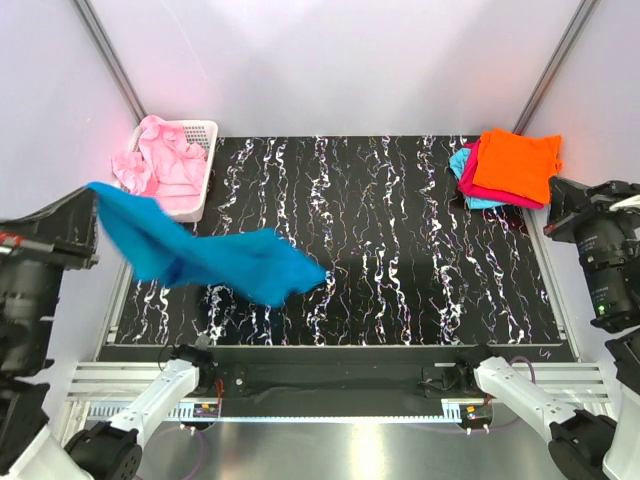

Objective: Fold and stack the t-shirts
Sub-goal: Flatten the tshirt out

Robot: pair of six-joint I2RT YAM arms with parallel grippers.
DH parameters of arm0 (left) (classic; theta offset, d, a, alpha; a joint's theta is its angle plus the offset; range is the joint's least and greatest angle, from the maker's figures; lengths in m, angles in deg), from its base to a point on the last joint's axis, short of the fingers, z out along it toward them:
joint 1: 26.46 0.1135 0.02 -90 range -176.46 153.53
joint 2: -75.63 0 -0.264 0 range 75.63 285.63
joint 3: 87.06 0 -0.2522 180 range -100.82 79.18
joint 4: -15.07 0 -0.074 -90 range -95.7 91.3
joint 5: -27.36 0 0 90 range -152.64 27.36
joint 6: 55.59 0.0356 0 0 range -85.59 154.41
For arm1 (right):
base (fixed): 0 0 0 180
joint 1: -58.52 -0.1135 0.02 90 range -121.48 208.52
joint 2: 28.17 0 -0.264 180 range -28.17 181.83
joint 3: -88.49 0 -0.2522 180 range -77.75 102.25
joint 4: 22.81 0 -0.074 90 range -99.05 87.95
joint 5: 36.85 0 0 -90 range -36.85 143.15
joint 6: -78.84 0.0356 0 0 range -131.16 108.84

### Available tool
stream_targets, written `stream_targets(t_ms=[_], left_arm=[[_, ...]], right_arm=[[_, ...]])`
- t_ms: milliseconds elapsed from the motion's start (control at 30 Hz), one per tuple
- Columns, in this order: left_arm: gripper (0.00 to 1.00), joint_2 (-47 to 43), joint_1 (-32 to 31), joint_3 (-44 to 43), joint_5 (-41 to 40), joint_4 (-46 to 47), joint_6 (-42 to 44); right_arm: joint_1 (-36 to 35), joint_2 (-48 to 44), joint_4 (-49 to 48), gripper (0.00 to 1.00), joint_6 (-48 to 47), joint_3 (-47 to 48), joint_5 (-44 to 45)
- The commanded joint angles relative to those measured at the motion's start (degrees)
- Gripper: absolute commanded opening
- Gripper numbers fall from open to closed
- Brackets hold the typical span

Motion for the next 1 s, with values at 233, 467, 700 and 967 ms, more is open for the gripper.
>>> stream_targets(t_ms=[233,467,700,967], left_arm=[[0.0,-3.3,0.3,17.7,6.4,3.3,-3.1],[0.0,-4.1,0.3,21.6,7.1,3.2,-2.5],[0.0,-4.4,0.3,20.7,6.0,3.2,-3.0],[0.0,-4.3,0.3,21.5,11.9,1.4,-3.4]], right_arm=[[0.2,4.0,-1.5,0.13,7.9,-23.8,-16.2],[0.2,7.7,-13.0,0.2,15.3,-38.2,-34.1],[-0.2,17.4,-25.4,0.25,20.4,-49.6,-52.3],[-7.2,32.7,-37.9,0.25,21.8,-50.6,-60.4]])
